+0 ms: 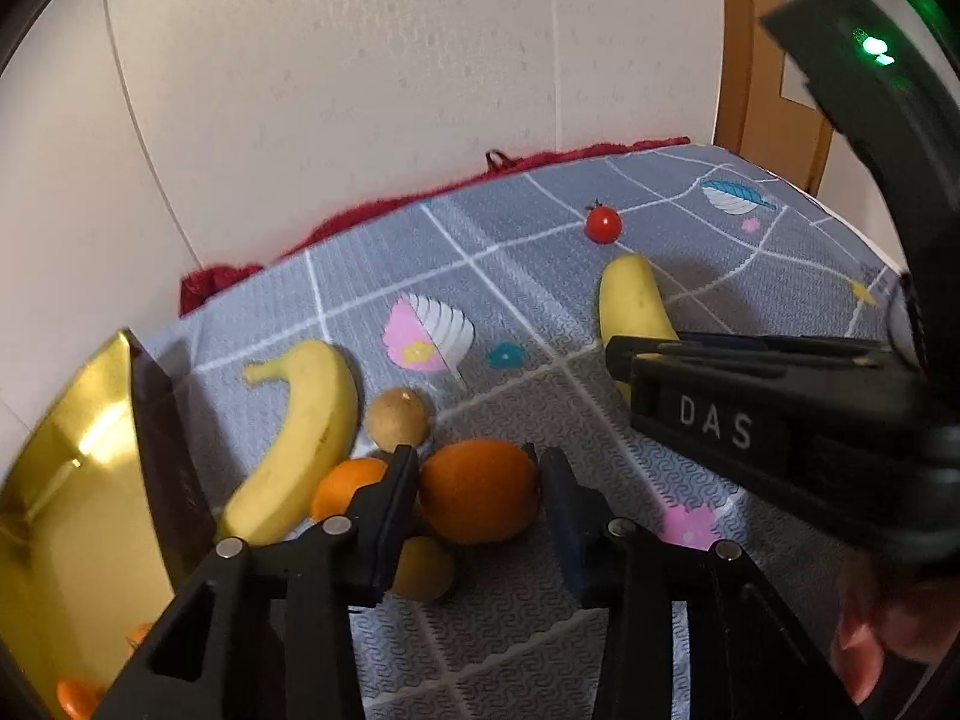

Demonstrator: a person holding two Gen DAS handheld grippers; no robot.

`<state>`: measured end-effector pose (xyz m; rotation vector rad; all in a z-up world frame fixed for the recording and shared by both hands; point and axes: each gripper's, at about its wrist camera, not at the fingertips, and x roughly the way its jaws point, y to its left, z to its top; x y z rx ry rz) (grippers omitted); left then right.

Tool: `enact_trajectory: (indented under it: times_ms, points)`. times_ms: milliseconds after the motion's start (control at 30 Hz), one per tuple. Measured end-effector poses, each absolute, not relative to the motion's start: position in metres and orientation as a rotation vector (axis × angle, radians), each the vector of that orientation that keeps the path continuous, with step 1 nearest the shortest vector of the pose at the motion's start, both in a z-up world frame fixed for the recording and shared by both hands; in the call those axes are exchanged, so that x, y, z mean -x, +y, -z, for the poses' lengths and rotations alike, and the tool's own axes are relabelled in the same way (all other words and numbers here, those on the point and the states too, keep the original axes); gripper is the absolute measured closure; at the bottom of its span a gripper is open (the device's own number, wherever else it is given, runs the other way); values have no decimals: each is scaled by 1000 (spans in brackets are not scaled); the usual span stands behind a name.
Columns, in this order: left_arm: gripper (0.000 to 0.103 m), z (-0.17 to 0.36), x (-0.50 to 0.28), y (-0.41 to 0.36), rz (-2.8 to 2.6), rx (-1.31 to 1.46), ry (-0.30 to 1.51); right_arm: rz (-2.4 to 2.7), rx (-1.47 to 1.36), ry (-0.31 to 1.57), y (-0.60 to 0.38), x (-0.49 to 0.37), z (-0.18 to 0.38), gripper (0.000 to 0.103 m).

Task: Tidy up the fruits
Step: 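Close the left gripper on a mandarin in the fruit pile, then carry the mandarin into the tray and open the left gripper while the right carries the banana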

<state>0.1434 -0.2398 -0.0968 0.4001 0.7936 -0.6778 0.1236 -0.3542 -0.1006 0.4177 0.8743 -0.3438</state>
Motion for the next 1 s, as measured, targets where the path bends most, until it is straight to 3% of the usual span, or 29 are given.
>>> enact_trajectory:
  times_ms: [467, 1000]
  points:
    - [62, 100, -148, -222, 666, -259, 841, 330, -422, 866, -355, -124, 100, 71]
    - [61, 51, -118, -147, 682, -136, 678, 292, -324, 792, -337, -118, 83, 72]
